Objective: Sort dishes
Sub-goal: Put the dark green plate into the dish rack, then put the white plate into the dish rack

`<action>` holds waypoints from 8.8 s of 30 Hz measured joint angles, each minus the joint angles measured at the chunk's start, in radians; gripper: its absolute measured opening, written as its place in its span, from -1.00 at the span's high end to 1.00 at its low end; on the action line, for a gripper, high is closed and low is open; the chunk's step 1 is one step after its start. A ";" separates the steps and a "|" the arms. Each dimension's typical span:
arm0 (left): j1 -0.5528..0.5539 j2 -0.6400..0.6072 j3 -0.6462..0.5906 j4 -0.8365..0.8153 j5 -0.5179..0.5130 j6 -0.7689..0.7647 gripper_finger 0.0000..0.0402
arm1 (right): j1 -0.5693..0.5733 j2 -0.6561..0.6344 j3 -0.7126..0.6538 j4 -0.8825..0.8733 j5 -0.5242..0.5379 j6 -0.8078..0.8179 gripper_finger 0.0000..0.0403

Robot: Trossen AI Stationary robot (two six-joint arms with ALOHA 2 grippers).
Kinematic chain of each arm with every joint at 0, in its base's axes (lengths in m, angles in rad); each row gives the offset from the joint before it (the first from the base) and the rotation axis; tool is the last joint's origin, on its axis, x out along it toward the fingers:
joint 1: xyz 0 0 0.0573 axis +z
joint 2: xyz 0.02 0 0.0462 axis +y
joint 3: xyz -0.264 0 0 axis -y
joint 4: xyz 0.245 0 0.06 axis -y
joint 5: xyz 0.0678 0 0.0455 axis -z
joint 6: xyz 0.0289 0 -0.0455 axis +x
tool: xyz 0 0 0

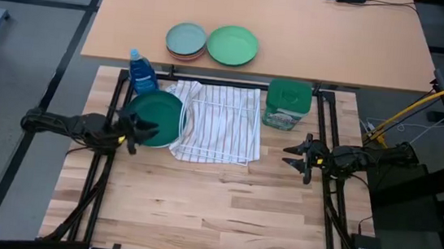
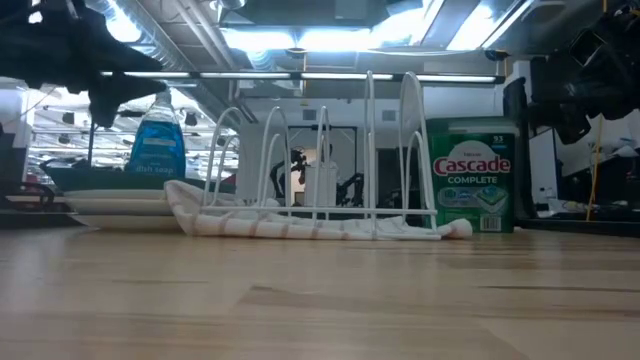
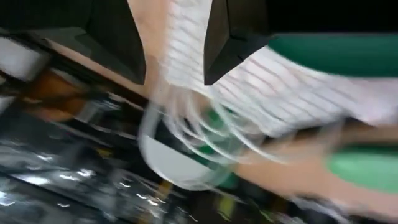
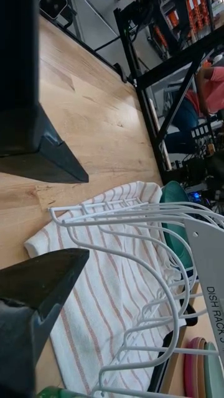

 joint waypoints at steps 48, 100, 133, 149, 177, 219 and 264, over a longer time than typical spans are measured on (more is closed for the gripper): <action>-0.046 0.830 0.284 -0.404 0.019 0.047 0.24 | 0.000 0.000 0.000 0.000 0.000 0.000 0.08; -0.046 0.719 0.627 -0.759 -0.032 -0.291 1.00 | 0.000 0.000 0.000 0.000 -0.001 0.000 0.08; -0.049 0.795 0.856 0.083 -0.172 -0.123 1.00 | 0.000 0.000 0.000 0.000 0.000 0.000 0.08; -0.049 1.274 0.856 0.979 0.018 0.035 1.00 | 0.000 0.000 0.000 0.000 0.000 0.000 0.08; 0.050 1.676 0.856 1.310 -0.097 -0.196 1.00 | 0.000 0.000 0.000 -0.001 0.000 0.000 0.08; 0.097 1.724 0.856 0.957 0.048 -0.173 0.28 | 0.000 0.000 0.000 -0.001 0.000 0.000 0.08; -0.226 1.262 0.855 -0.820 0.069 -0.391 0.30 | 0.000 0.000 0.000 -0.006 -0.012 0.001 0.08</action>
